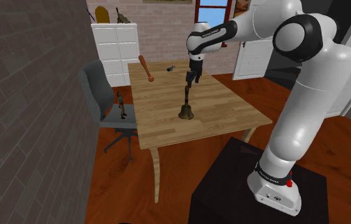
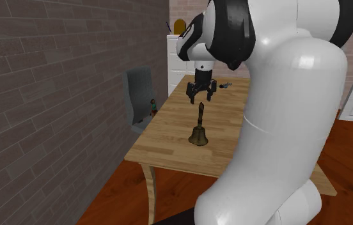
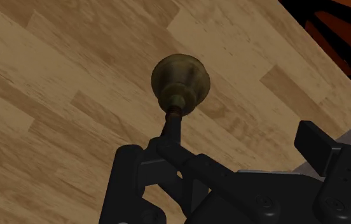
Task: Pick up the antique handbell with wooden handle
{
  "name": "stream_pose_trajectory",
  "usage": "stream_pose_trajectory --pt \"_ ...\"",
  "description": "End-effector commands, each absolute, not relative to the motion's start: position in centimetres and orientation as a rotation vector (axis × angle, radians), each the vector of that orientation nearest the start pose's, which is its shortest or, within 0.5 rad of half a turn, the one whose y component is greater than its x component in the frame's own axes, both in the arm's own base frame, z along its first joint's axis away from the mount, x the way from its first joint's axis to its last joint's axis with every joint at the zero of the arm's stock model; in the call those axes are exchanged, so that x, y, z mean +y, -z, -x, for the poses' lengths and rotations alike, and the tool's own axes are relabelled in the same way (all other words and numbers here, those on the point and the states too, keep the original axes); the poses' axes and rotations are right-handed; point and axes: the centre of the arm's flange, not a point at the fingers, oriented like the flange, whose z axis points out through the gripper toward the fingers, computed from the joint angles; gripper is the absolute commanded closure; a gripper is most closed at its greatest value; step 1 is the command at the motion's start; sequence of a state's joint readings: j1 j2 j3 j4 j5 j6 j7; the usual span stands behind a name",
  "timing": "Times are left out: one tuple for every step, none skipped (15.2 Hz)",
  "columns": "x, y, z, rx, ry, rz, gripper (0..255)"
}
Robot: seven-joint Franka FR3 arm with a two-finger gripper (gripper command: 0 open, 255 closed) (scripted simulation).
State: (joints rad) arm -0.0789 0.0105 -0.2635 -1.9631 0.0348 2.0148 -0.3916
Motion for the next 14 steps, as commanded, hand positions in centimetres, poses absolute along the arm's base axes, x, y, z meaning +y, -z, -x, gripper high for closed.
stream_pose_trajectory --pt "-20.2 -46.1 -55.2 -0.046 0.083 3.129 0" --pt "-20.9 -45.7 -56.2 -0.04 0.086 3.129 0" --pt "-21.6 -45.2 -57.2 -0.035 0.09 3.129 0" --pt "-22.3 -44.7 -58.1 -0.03 0.093 3.129 0" --pt "-23.1 -44.3 -59.1 -0.025 0.096 3.129 0" --pt "-23.8 -43.8 -60.1 -0.02 0.099 3.129 0" --pt "-24.3 -43.5 -60.8 -0.016 0.101 3.129 0" --pt "-24.3 -43.0 -60.8 -0.016 0.101 3.129 0" --pt "-24.3 -42.4 -60.8 -0.016 0.101 3.129 0" --pt "-24.3 -41.9 -60.8 -0.016 0.101 3.129 0" --pt "-24.3 -41.4 -60.8 -0.016 0.101 3.129 0" --pt "-24.3 -40.8 -60.8 -0.016 0.101 3.129 0" --pt "-24.3 -40.3 -60.8 -0.016 0.101 3.129 0" --pt "-24.3 -39.8 -60.8 -0.016 0.101 3.129 0"
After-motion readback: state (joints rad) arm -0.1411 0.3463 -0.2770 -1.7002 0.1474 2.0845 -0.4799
